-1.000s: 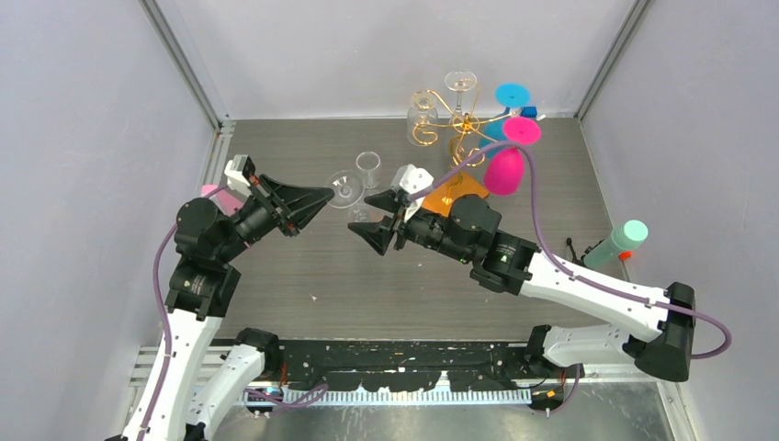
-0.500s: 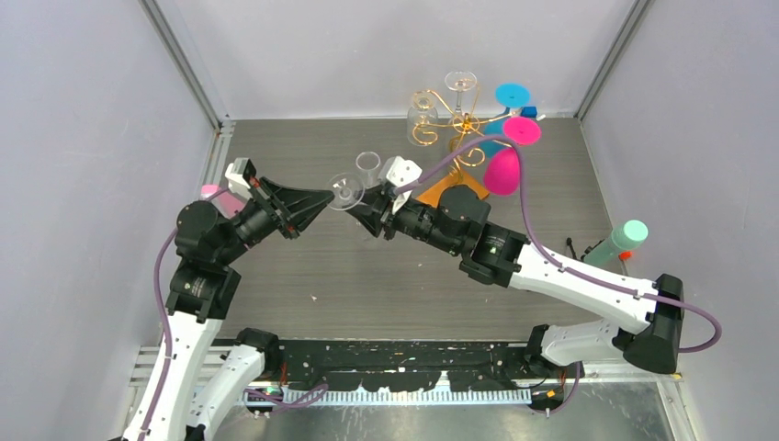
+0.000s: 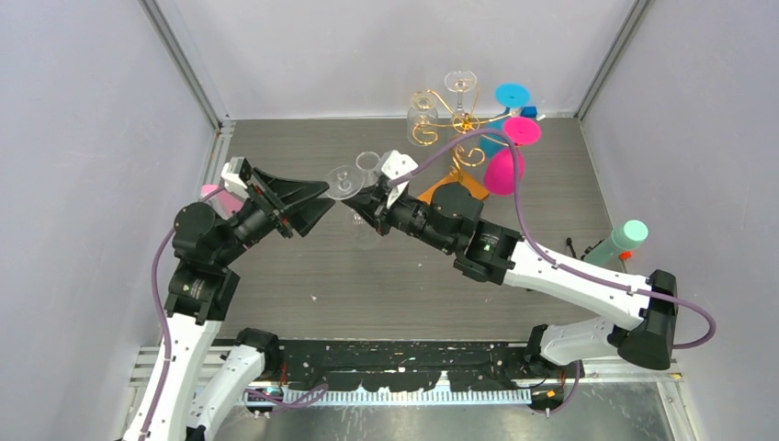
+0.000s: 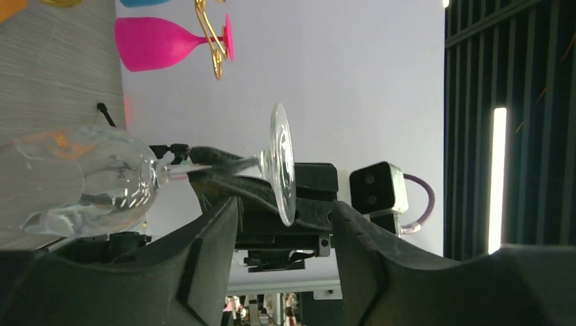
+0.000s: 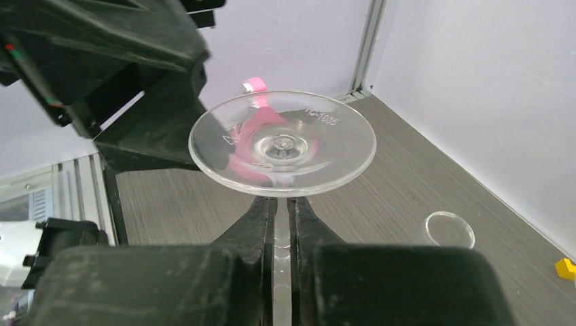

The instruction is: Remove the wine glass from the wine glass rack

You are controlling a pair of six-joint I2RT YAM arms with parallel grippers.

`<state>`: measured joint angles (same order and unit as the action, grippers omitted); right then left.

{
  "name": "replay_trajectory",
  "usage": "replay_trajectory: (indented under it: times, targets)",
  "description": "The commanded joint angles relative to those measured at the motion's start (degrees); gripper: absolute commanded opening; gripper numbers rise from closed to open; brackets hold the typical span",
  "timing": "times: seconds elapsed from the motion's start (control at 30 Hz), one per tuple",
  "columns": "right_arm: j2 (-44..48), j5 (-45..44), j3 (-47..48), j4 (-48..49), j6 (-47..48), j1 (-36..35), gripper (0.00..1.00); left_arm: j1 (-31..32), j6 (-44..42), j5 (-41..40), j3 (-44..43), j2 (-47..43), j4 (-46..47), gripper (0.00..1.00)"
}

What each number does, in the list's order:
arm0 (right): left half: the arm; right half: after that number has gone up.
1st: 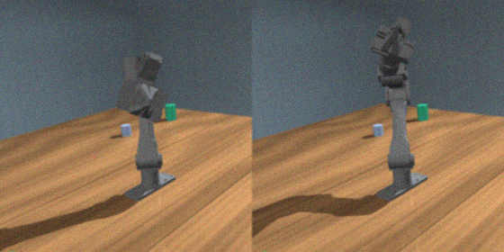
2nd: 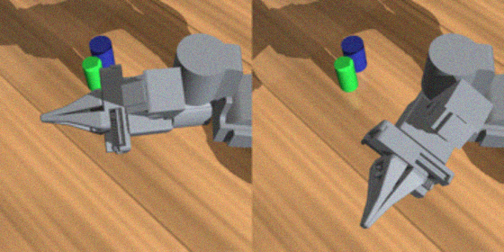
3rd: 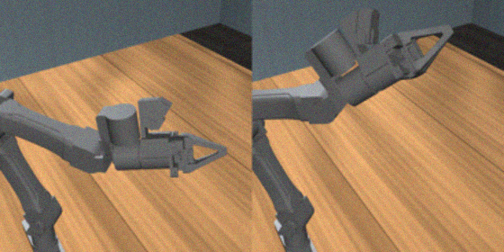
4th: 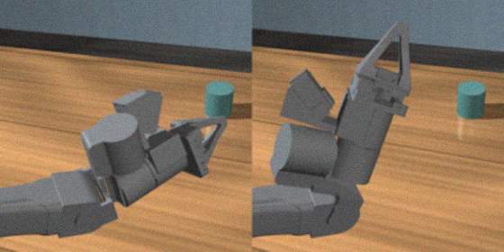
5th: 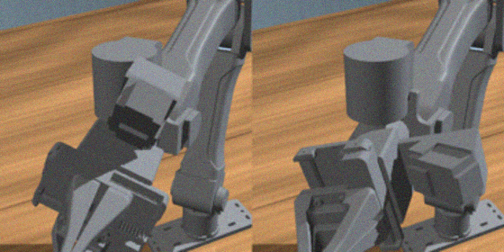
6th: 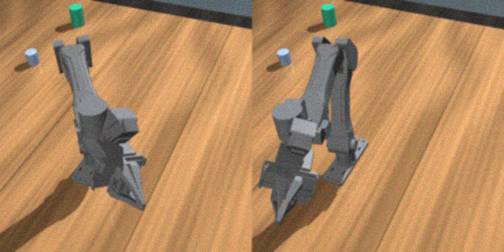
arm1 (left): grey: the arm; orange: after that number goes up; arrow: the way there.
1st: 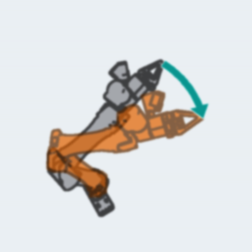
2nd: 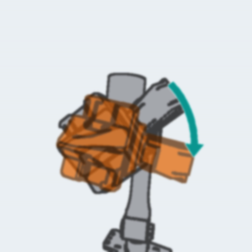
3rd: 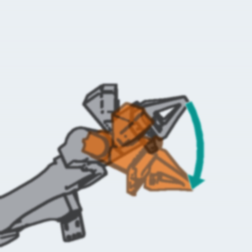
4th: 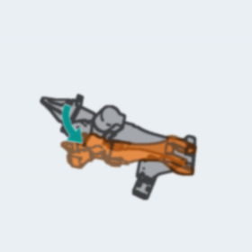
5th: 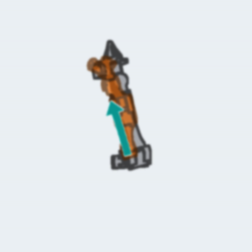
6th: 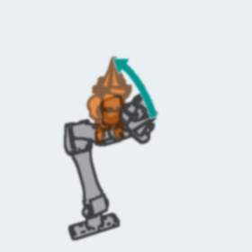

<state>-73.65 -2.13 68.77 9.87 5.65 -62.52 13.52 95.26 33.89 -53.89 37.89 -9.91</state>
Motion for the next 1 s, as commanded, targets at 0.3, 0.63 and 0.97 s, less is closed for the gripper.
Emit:
replay_trajectory:
  times: [0.3, 0.63, 0.97]
  targets:
    - [8.2, -24.6, -2.8, 19.4, -19.8, 0.0, 0.0, 0.1, -13.5, -5.5, 1.0, -4.9, -0.5, 0.8]
    - [11.0, -33.6, -8.9, 30.2, -47.0, 0.0, 0.0, 0.1, -10.7, -0.7, 1.7, -4.0, 4.2, 0.83]
    - [8.7, -32.3, -9.4, 31.7, -54.6, 0.0, 0.0, 0.1, -4.2, 2.5, 2.3, -2.7, 11.5, 0.83]
